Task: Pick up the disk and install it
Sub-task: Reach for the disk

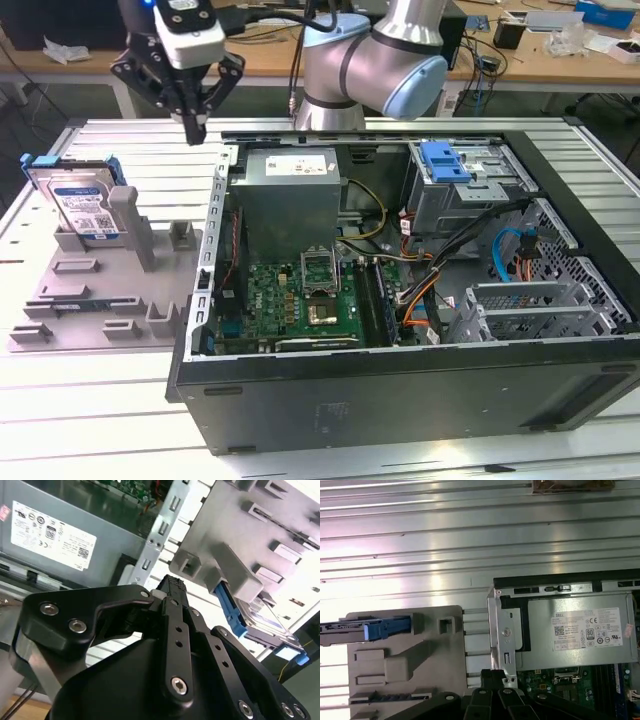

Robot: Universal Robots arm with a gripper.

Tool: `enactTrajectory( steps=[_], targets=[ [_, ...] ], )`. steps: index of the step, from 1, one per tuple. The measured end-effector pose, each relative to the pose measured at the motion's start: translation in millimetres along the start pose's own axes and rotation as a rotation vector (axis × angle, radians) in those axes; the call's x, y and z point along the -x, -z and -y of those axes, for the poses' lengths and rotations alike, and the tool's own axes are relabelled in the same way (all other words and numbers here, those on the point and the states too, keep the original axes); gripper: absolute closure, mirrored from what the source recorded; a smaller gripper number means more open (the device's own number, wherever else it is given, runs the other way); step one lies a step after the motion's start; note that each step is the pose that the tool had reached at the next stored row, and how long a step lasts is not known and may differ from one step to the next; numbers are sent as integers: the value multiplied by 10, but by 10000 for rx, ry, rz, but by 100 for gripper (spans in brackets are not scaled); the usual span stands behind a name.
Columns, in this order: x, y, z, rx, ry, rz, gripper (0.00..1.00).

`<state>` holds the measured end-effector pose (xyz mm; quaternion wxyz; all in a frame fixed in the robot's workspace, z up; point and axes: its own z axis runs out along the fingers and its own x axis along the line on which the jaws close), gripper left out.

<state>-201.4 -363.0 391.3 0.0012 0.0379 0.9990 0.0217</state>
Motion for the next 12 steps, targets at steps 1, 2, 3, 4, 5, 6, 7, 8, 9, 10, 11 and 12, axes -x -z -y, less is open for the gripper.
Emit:
enactTrajectory(
  steps=[1, 2, 3, 4, 5, 6, 7, 8, 9, 10, 11, 12],
  targets=[
    [-27, -1, -8, 0, 0, -4, 89],
    [-54, -3, -17, -1, 1, -7, 89],
    [-86, -4, -26, -2, 2, -11, 89],
    [-117, -5, -33, -1, -1, -13, 89],
    [-155, -7, -41, -1, -2, -14, 89],
    [-223, -10, -53, -2, 2, -16, 89],
    [-298, -15, -66, -1, -2, -16, 89],
    [-356, -20, -75, -1, 1, -16, 89],
    [-397, -24, -82, -1, 2, -15, 89],
    [-441, -28, -90, -1, -2, -15, 89],
    [-485, -32, -99, -1, -1, -16, 89],
    [-534, -37, -109, -1, 1, -16, 89]
  ],
)
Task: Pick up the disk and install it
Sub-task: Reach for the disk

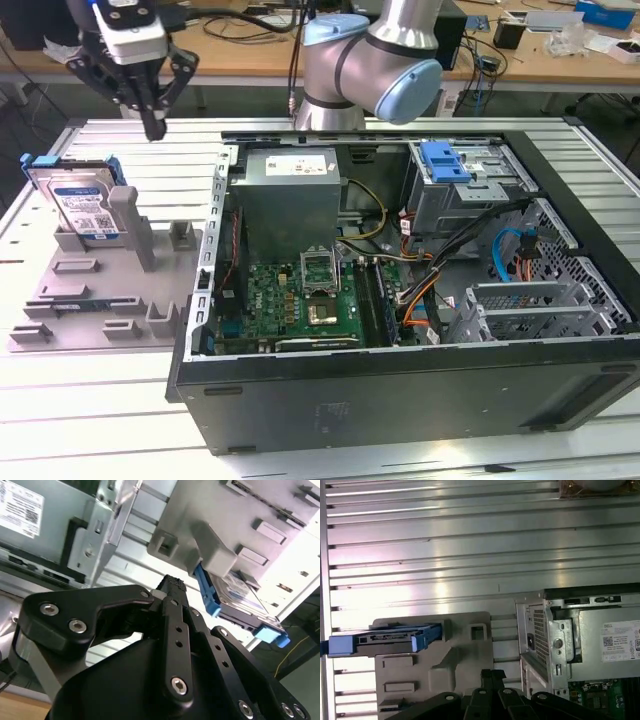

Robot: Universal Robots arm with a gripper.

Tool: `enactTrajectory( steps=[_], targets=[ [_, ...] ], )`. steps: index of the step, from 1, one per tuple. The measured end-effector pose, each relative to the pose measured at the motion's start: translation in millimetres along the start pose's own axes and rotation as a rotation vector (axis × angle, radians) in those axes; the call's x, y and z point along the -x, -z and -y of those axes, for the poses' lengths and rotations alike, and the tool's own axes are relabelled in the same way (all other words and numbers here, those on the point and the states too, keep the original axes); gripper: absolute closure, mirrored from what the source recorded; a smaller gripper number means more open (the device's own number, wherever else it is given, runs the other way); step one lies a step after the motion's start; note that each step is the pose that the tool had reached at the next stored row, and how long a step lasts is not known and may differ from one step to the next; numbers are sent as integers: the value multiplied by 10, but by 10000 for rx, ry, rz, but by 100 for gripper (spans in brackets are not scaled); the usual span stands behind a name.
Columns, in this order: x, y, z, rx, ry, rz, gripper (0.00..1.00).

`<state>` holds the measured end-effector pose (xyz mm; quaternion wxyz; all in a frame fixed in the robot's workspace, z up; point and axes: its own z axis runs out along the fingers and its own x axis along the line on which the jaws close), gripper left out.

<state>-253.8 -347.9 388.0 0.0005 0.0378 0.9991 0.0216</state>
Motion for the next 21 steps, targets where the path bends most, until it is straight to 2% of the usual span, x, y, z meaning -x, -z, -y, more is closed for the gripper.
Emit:
enactTrajectory(
  steps=[1, 2, 10, 12, 18, 21],
  targets=[
    [-37, -4, -9, 0, -1, 0, 89],
    [-109, -12, -29, -1, -2, 0, 89],
    [-417, -47, -130, 0, -1, 0, 89],
    [-550, -64, -176, 0, -3, 0, 89],
    [-777, -91, -249, -1, -1, -1, 89],
    [-917, -108, -294, -2, -2, 0, 89]
  ],
)
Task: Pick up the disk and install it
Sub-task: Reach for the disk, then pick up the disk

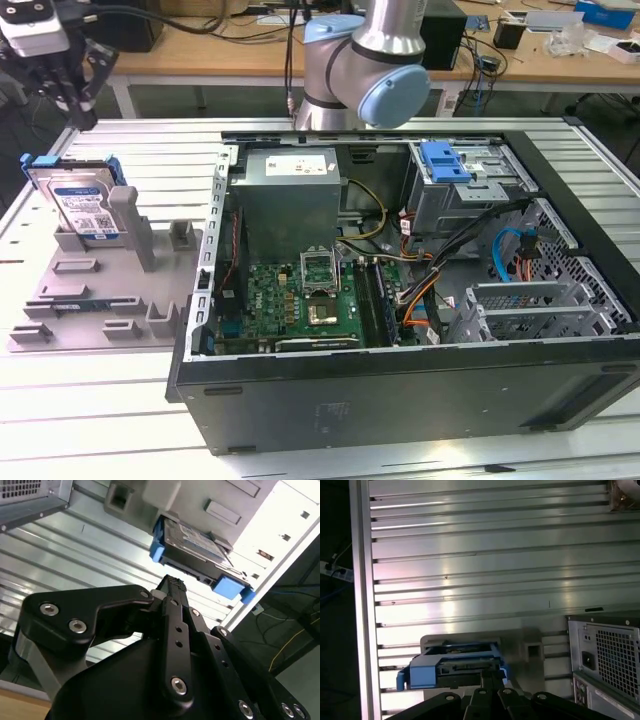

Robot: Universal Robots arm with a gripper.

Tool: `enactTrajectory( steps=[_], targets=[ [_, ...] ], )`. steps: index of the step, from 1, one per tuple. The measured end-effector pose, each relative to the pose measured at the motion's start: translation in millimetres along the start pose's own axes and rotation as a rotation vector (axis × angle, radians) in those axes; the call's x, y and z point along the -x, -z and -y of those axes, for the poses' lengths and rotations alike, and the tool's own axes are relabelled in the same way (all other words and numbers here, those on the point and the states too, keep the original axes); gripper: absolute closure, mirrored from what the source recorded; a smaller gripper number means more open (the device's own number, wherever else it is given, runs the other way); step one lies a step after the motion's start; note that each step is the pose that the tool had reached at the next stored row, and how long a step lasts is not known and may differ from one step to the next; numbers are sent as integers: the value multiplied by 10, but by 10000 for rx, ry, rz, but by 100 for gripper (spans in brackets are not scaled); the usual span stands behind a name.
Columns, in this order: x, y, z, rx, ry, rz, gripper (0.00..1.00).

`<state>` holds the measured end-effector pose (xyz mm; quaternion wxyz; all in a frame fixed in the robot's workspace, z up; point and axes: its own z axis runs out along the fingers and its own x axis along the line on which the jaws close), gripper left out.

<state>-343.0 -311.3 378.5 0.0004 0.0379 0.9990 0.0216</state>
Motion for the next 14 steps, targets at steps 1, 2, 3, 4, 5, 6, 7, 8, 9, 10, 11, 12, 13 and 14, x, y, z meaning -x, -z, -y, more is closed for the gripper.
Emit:
enactTrajectory(
  steps=[1, 2, 3, 4, 5, 6, 7, 8, 9, 10, 11, 12, 13, 14],
  targets=[
    [-88, -9, -26, -1, 0, -1, 89],
    [-130, -14, -39, 0, -1, 0, 89],
    [-167, -18, -51, 0, -1, -1, 89],
    [-208, -23, -63, 0, 1, 0, 89],
    [-244, -26, -74, 0, 1, -1, 89],
    [-305, -30, -91, 0, -2, -1, 89],
    [-341, -31, -99, 0, -1, 0, 89],
    [-356, -32, -106, -1, -1, -1, 89],
    [-357, -32, -107, -6, 0, 0, 89],
    [-357, -32, -107, -7, 0, 0, 89],
    [-357, -32, -107, -10, 0, -1, 89],
    [-357, -32, -107, -16, 0, 0, 89],
    [-357, -32, -107, -16, 0, 0, 89],
    [-357, -32, -107, -16, 0, 0, 89]
  ],
)
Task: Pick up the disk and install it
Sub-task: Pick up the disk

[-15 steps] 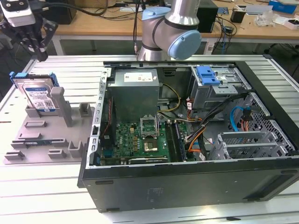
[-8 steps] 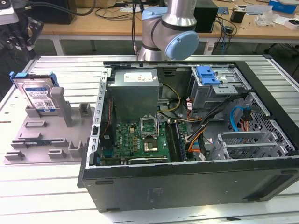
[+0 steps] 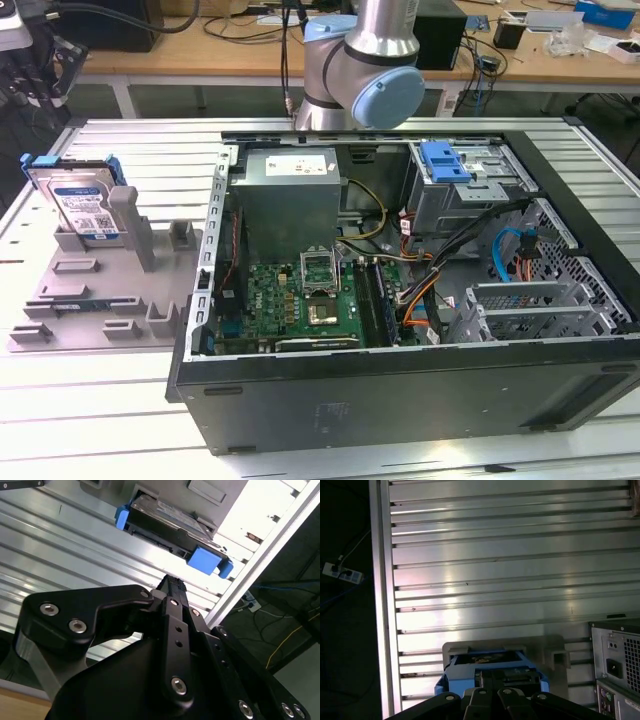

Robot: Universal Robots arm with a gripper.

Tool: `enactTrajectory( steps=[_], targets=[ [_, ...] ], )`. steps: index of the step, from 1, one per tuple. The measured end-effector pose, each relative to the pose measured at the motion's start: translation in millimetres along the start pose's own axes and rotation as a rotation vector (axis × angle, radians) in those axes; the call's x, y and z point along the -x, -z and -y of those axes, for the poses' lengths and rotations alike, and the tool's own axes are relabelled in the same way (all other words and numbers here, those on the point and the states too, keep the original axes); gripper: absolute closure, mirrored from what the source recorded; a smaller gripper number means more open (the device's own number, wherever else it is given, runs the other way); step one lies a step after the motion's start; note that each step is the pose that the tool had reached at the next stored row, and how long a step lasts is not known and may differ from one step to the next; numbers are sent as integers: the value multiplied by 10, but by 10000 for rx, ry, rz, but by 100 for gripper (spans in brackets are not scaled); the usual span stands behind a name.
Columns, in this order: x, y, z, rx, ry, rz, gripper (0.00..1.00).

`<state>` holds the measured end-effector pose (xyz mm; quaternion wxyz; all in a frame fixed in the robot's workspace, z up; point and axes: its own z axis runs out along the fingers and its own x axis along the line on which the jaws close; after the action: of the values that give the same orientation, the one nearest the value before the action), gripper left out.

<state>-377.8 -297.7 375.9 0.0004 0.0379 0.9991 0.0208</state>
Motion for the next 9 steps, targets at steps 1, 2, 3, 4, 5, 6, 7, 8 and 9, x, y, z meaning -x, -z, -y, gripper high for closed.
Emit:
enactTrajectory(
  steps=[1, 2, 3, 4, 5, 6, 7, 8, 9],
  targets=[
    [0, 0, 0, -1, 0, 0, 89],
    [0, 0, 0, -1, 0, 0, 89],
    [0, 0, 0, -1, 0, 0, 89],
    [0, 0, 0, -2, 0, 0, 89],
    [0, 0, 0, -3, 0, 0, 89],
    [0, 0, 0, -3, 0, 0, 89],
    [0, 0, 0, -3, 0, 1, 89],
    [0, 0, 0, -4, 0, 1, 89],
    [0, 0, 0, -4, 0, 1, 89]
  ],
)
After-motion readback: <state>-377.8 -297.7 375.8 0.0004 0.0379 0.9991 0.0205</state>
